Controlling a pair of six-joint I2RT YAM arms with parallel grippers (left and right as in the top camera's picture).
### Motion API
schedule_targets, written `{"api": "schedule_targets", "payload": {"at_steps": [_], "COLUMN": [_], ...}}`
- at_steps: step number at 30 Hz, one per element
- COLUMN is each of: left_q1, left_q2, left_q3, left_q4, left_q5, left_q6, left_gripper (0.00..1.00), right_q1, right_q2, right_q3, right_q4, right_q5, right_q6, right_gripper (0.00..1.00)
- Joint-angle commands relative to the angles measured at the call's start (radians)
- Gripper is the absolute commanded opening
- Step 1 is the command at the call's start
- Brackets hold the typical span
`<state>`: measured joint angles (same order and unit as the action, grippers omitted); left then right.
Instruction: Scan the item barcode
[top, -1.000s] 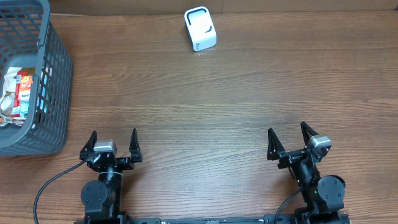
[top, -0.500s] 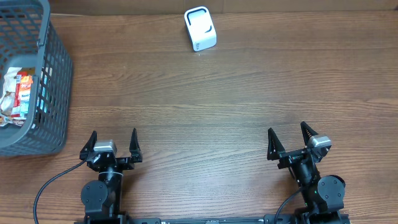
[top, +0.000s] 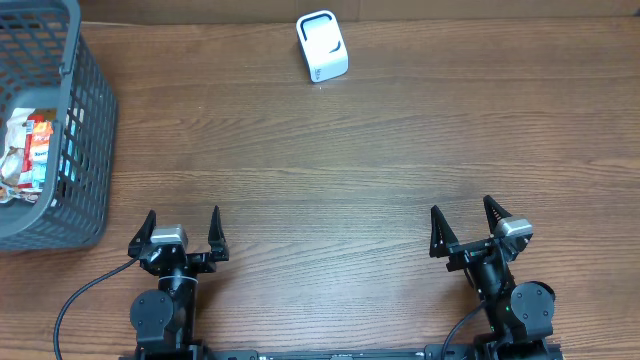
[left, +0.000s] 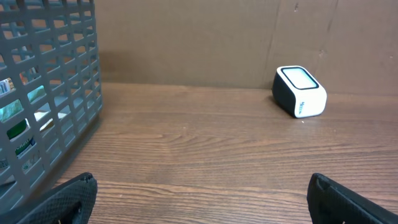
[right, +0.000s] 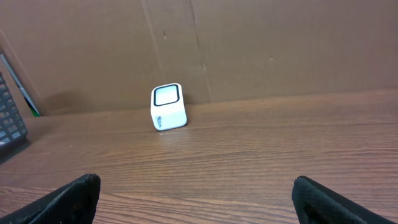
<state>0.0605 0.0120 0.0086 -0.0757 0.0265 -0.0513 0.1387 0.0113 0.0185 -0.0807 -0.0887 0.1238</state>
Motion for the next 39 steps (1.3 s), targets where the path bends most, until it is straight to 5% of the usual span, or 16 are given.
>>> {"api": "schedule_targets", "payload": {"at_steps": [1, 39], "left_q1": [-0.003, -0.003], "left_q2": [-0.008, -0.008], "left_q3": [-0.003, -0.003], "left_q4": [-0.002, 0.015], "left_q5": [0.0, -0.039], "left_q6": [0.014, 0.014], "left_gripper": [1.0, 0.99], "right_q1": [-0.002, -0.002], "right_q2": [-0.003, -0.003], "right_q3": [-0.011, -0.011], "right_q4": [0.003, 0.003], "right_q5": [0.009, 0.008], "right_q6": [0.003, 0.003], "right_gripper": [1.0, 1.0]}}
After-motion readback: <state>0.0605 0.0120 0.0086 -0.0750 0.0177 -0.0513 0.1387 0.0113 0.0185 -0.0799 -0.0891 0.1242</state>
